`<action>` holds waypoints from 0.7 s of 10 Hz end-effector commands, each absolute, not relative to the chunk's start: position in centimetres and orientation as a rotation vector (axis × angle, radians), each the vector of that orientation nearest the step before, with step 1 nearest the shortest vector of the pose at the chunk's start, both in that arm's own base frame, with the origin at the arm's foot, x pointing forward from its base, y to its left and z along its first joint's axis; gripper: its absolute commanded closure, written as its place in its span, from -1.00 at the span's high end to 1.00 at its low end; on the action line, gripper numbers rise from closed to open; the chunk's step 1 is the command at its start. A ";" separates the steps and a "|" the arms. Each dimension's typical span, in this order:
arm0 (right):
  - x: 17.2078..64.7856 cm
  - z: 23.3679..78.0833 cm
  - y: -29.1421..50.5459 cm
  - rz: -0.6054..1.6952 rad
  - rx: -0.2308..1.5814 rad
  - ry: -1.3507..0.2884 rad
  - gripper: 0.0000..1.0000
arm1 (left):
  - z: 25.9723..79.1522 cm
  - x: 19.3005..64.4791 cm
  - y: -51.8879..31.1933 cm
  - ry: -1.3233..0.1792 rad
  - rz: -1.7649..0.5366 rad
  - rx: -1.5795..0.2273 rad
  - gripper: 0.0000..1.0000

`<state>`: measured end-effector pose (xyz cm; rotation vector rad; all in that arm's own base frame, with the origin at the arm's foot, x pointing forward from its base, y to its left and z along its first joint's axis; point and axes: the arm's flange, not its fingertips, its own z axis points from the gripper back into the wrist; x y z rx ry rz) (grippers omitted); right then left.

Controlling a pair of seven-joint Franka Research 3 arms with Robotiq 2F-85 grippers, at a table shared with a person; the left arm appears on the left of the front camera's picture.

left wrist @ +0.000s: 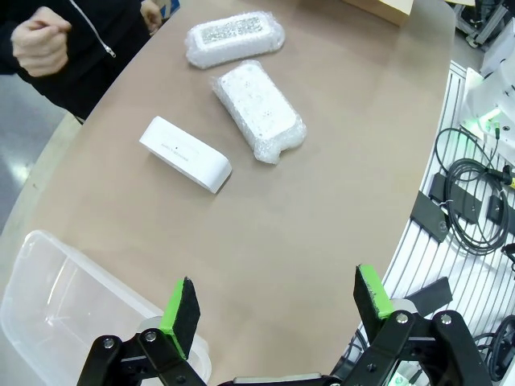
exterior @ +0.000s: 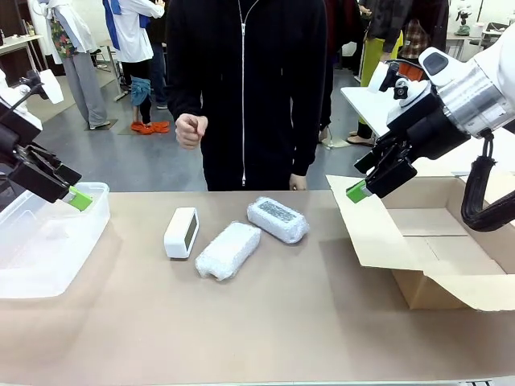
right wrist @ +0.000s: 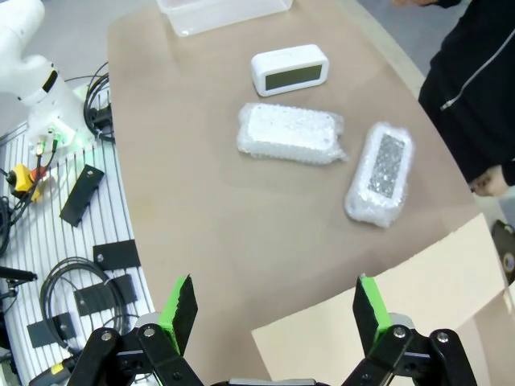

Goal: Separate and place wrapped and unwrapped clocks.
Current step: Pick up the Digital clock indicated by the person.

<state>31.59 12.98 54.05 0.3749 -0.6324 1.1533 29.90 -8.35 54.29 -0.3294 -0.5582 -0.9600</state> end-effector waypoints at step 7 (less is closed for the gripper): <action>31.6 54.1 12.9 1.172 0.399 -0.636 1.00 | 54.3 29.9 -8.2 -0.561 -0.970 -0.342 1.00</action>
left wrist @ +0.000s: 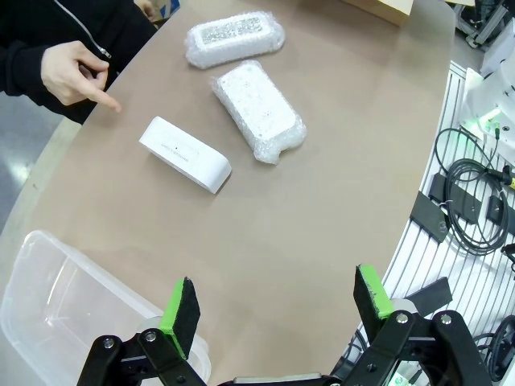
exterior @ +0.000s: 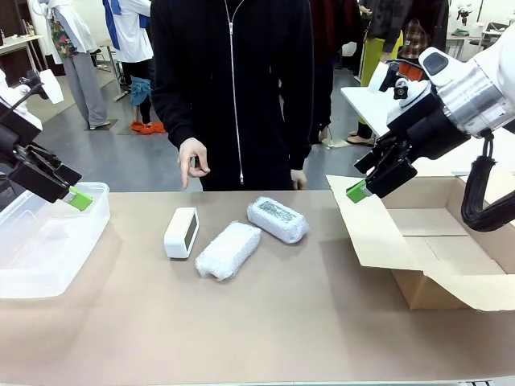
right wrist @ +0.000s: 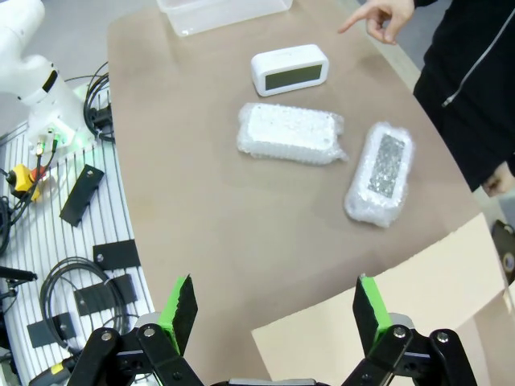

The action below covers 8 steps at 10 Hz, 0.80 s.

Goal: Separate and place wrapped and unwrapped clocks.
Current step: Pick up the Digital clock indicated by the person.

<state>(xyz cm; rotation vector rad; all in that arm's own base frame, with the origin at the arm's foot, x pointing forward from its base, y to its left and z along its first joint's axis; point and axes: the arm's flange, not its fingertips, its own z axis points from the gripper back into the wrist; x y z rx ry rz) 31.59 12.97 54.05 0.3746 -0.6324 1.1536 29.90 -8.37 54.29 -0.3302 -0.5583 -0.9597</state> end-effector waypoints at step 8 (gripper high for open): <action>31.6 54.1 12.9 1.172 0.399 -0.636 1.00 | 55.0 30.9 -11.0 -0.565 -0.762 -0.301 1.00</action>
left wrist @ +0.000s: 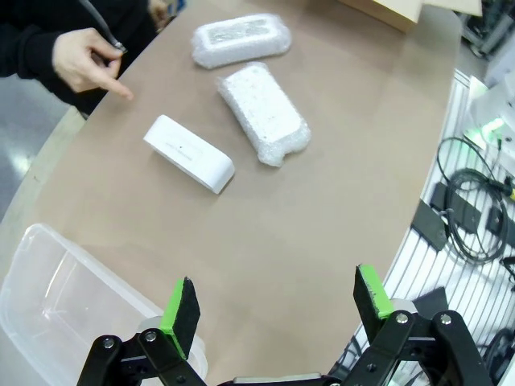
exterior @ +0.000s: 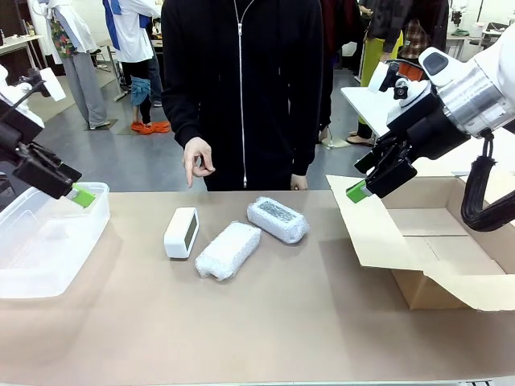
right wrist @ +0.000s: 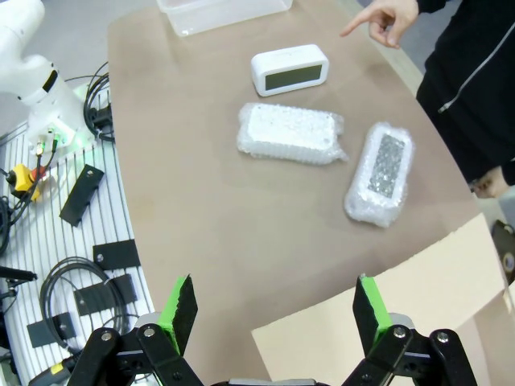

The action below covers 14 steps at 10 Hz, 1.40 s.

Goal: Separate and place wrapped and unwrapped clocks.
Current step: Pick up the Digital clock indicated by the person.

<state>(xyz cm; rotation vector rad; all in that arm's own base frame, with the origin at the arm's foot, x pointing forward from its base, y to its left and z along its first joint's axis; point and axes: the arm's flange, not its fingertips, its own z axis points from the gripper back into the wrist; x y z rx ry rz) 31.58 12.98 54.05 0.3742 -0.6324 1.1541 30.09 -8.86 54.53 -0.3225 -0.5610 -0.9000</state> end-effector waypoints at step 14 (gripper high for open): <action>31.6 54.1 12.9 1.172 0.399 -0.636 1.00 | 48.7 39.2 -22.2 -0.161 -0.070 -0.080 1.00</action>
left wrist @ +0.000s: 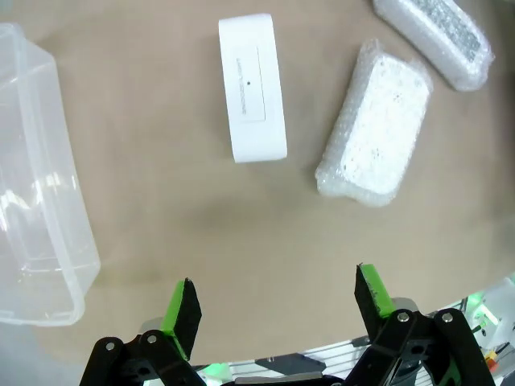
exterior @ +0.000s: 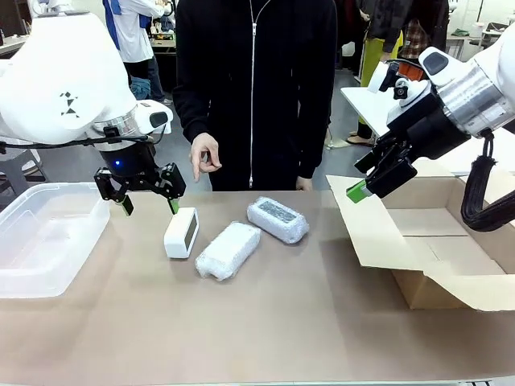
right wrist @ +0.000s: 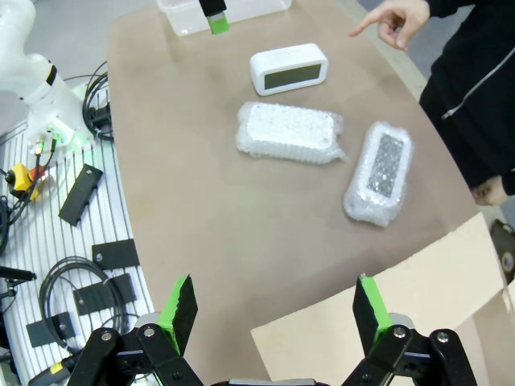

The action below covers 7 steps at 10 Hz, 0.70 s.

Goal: Separate and place wrapped and unwrapped clocks.
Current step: Pick up the Digital clock indicated by the person.

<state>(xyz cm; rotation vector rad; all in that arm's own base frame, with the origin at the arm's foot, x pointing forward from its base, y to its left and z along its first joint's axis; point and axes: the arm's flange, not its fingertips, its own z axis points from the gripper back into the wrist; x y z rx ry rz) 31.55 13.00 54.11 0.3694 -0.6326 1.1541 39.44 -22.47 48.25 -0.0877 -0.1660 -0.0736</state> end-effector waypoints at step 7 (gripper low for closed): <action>31.6 54.1 12.9 1.172 0.399 -0.636 1.00 | 42.7 47.6 -25.2 -0.166 -0.026 -0.128 1.00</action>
